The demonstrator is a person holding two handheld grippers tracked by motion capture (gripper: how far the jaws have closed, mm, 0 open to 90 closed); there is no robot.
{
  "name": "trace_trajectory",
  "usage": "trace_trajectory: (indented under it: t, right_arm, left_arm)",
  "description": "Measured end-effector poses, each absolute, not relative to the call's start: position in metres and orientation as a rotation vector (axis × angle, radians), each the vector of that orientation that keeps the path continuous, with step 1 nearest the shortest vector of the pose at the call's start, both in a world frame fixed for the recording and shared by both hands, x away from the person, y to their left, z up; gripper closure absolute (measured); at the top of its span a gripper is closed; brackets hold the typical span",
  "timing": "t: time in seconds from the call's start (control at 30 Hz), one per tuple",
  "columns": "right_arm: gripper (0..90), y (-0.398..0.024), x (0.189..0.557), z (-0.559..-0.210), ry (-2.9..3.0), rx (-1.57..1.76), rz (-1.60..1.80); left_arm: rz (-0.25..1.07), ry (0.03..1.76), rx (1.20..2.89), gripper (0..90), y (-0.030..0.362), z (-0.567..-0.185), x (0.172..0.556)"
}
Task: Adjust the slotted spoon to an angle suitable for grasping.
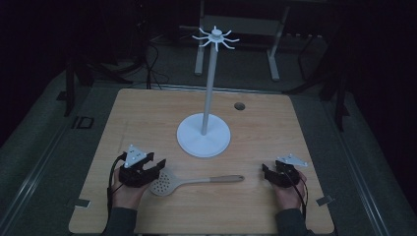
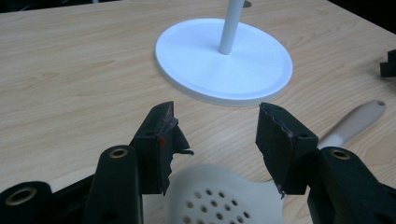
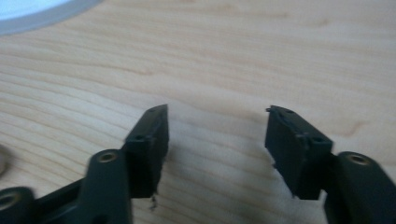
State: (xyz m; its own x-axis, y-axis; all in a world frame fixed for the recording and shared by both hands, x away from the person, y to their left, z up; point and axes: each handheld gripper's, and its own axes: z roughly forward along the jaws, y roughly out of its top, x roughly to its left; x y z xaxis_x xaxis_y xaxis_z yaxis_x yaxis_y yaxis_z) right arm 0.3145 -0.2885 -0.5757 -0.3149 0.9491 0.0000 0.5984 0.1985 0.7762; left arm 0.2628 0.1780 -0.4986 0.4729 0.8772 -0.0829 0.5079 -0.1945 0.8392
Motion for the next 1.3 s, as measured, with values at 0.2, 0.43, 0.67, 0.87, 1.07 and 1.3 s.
trace_trajectory:
  t: [0.2, 0.43, 0.67, 0.87, 1.07, 1.3]
  right_arm:
    - [49.4, -0.289, 0.312, -0.575, 1.988, 1.388, 1.004]
    - [55.7, -0.289, 0.311, -0.574, 1.981, 1.38, 1.01]
    - [58.5, -0.288, 0.308, -0.574, 1.99, 1.333, 1.03]
    - [58.3, -0.288, 0.308, -0.574, 1.981, 1.338, 1.029]
    - [57.8, -0.288, 0.308, -0.574, 1.988, 1.344, 1.024]
    - [55.8, -0.287, 0.307, -0.574, 1.979, 1.329, 1.02]
  left_arm:
    - [0.516, 1.137, 1.869, 48.6, 0.173, -0.493, 0.267]
    - [0.498, 1.095, 1.901, 50.4, 0.167, -0.485, 0.272]
    - [0.478, 1.053, 1.934, 50.6, 0.158, -0.479, 0.28]
    - [0.47, 1.033, 1.949, 50.4, 0.152, -0.477, 0.286]
    - [0.458, 1.006, 1.972, 50.5, 0.147, -0.475, 0.291]
    - [0.455, 0.974, 2.005, 50.7, 0.138, -0.473, 0.296]
